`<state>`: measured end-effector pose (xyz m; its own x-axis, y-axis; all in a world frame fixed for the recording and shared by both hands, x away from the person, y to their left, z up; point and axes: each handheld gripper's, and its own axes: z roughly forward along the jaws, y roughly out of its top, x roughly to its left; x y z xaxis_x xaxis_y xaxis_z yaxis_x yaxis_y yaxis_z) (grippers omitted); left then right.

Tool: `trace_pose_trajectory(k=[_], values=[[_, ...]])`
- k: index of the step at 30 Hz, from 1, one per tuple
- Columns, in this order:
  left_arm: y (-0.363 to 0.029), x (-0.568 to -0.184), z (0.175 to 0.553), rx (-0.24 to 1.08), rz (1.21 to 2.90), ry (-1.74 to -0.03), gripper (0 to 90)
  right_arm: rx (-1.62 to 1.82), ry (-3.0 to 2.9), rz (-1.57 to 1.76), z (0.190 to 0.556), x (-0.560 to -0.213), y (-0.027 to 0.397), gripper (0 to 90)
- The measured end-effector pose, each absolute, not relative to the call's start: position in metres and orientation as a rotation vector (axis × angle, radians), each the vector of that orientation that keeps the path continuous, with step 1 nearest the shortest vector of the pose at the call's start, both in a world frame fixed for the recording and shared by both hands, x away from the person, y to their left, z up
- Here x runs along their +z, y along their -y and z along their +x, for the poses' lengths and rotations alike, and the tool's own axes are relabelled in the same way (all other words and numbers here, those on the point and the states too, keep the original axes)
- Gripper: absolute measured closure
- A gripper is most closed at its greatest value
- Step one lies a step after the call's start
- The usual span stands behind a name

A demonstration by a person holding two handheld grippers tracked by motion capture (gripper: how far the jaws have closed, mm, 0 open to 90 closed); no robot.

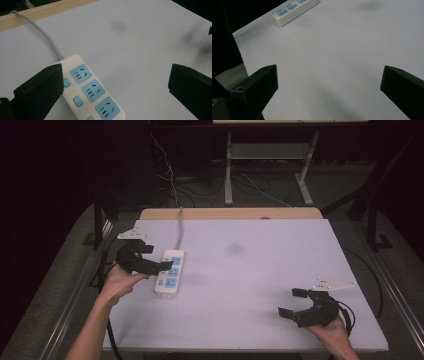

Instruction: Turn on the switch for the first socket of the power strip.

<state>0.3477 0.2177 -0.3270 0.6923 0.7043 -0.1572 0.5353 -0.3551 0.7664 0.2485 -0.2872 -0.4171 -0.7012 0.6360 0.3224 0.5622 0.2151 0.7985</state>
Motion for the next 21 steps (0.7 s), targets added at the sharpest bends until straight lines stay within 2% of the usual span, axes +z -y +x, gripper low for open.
trace_pose_trajectory(k=[21], values=[[-0.227,-0.325,0.377,0.264,2.073,-1.011,0.0,1.511,-2.393,1.188,0.248,-0.418,0.287,0.8]])
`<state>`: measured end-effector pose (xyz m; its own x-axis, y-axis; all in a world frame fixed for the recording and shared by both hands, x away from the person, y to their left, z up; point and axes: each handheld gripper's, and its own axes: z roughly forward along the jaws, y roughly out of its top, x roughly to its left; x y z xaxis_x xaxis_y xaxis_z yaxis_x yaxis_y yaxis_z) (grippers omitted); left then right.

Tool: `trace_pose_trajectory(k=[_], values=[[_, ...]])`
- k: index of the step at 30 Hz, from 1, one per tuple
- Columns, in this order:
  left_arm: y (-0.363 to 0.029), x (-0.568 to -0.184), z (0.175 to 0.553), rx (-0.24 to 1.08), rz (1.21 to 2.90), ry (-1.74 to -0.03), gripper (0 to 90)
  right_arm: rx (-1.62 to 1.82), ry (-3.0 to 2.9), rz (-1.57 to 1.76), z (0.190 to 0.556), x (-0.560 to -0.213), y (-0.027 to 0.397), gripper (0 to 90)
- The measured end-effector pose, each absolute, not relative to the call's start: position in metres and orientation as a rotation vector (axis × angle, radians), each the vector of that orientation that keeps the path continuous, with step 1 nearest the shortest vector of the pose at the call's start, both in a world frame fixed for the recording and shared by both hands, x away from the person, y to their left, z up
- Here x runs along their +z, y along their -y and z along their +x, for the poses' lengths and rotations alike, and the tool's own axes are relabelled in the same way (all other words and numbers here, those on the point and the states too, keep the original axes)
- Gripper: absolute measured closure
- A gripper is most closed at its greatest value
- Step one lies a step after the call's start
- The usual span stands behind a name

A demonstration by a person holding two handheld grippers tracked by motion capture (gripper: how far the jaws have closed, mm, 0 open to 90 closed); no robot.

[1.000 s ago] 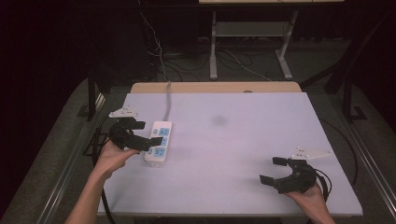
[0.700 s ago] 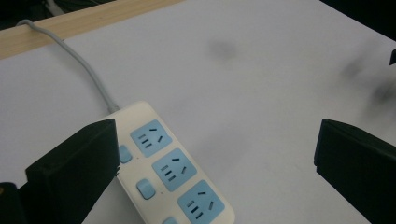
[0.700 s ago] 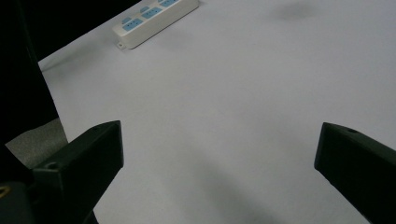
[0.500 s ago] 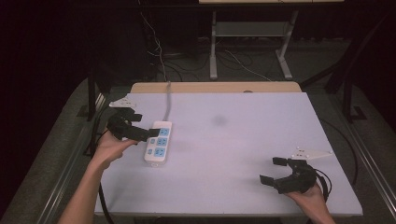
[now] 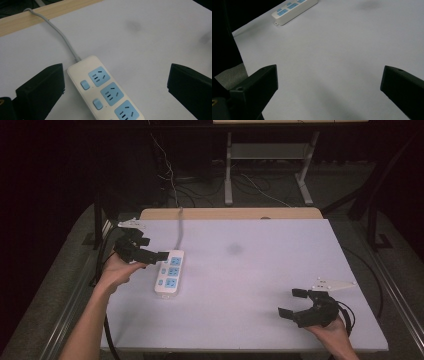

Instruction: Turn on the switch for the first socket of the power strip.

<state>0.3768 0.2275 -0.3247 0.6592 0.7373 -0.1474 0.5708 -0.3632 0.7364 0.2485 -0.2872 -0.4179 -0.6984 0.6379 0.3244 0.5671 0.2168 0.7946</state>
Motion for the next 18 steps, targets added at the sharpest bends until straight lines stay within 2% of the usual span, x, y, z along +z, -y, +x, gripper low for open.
trace_pose_trajectory(k=[12,15,18], values=[[-0.234,-0.333,0.392,0.253,2.061,-1.067,5.3,1.508,-2.395,1.187,0.249,-0.419,0.287,0.8],[-0.235,-0.335,0.394,0.249,2.063,-1.07,9.6,1.506,-2.398,1.184,0.249,-0.419,0.287,0.8],[-0.234,-0.337,0.397,0.278,2.058,-1.079,20.0,1.507,-2.397,1.186,0.249,-0.419,0.287,0.8]])
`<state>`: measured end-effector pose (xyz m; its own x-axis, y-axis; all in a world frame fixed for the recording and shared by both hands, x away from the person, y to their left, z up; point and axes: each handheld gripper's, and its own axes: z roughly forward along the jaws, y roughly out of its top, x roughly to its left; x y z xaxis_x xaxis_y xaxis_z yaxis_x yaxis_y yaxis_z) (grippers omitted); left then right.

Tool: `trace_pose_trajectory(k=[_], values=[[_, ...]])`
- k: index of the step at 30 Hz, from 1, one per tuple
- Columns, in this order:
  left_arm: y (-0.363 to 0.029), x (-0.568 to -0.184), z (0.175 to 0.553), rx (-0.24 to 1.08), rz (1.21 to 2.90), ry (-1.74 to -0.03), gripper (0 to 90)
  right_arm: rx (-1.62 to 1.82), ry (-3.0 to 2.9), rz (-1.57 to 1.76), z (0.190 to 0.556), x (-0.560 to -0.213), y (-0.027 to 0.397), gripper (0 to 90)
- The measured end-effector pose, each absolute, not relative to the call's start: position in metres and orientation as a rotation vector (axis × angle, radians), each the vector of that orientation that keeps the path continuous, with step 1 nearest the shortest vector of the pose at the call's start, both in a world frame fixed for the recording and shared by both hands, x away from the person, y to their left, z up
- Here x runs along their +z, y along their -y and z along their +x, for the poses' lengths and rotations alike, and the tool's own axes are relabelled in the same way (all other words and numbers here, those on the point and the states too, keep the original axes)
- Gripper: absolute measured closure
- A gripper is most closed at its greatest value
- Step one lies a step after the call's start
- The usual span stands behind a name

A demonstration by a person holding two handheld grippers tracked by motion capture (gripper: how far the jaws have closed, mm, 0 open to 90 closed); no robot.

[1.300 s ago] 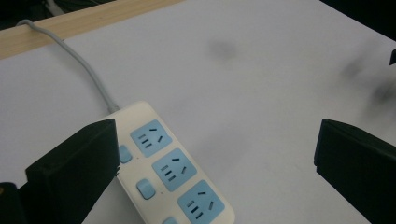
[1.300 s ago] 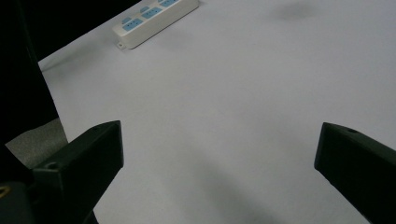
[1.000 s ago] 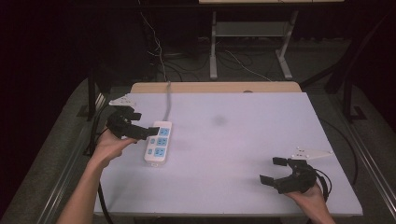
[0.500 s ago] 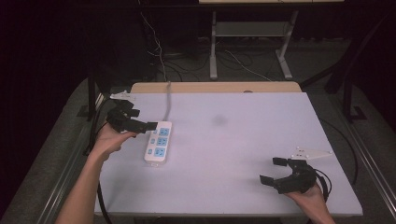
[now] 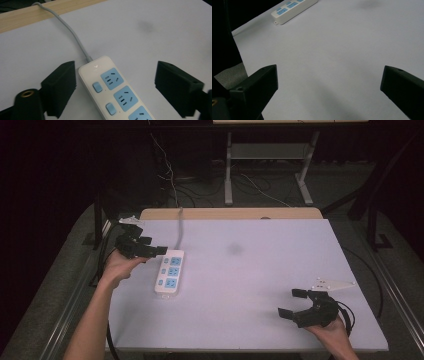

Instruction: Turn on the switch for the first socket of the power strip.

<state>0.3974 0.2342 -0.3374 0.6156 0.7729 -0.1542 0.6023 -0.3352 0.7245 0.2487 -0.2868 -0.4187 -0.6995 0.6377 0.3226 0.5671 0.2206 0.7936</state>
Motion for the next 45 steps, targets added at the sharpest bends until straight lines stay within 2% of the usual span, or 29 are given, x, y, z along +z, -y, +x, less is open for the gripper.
trace_pose_trajectory(k=[9,25,45], values=[[-0.232,-0.343,0.403,0.289,2.054,-1.082,50.6,1.506,-2.395,1.189,0.248,-0.419,0.287,0.8],[-0.23,-0.362,0.417,0.29,2.013,-1.13,88.4,1.503,-2.398,1.19,0.249,-0.419,0.288,0.8],[-0.227,-0.387,0.425,0.25,2.069,-1.174,89.1,1.498,-2.409,1.18,0.249,-0.42,0.288,0.8]])
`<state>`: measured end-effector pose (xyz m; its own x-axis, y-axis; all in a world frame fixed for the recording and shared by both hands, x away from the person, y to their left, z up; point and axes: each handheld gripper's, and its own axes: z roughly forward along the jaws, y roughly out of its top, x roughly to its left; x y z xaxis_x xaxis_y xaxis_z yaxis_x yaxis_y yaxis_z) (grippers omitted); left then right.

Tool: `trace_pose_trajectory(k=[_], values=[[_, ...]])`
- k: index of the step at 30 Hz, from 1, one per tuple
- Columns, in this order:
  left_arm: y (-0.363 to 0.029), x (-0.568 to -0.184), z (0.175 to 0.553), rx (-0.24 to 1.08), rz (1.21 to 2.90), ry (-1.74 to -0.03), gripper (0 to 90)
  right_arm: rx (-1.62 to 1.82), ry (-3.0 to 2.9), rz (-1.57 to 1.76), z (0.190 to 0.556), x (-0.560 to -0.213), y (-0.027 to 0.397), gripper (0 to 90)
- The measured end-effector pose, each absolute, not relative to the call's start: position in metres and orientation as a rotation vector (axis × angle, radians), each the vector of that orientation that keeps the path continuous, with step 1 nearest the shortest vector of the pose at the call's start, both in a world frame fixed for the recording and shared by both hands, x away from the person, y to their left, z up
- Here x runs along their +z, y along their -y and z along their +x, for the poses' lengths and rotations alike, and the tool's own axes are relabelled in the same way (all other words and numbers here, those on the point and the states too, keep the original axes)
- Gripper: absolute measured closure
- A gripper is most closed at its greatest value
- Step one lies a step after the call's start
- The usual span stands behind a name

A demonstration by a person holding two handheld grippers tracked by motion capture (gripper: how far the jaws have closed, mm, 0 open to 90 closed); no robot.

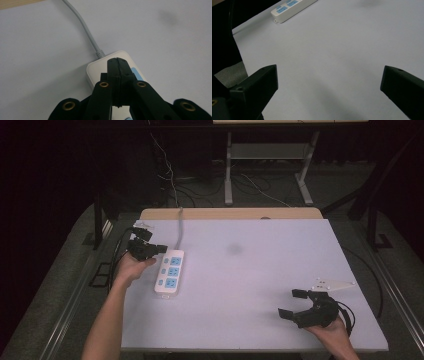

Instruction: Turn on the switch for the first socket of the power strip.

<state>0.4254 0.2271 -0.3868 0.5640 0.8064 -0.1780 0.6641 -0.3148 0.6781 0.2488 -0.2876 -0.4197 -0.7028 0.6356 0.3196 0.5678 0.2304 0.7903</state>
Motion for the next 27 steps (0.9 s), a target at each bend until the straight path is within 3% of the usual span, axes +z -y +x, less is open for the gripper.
trace_pose_trajectory(k=[27], values=[[-0.231,-0.413,0.421,0.196,2.069,-1.197,89.1,1.488,-2.416,1.186,0.249,-0.42,0.286,0.8]])
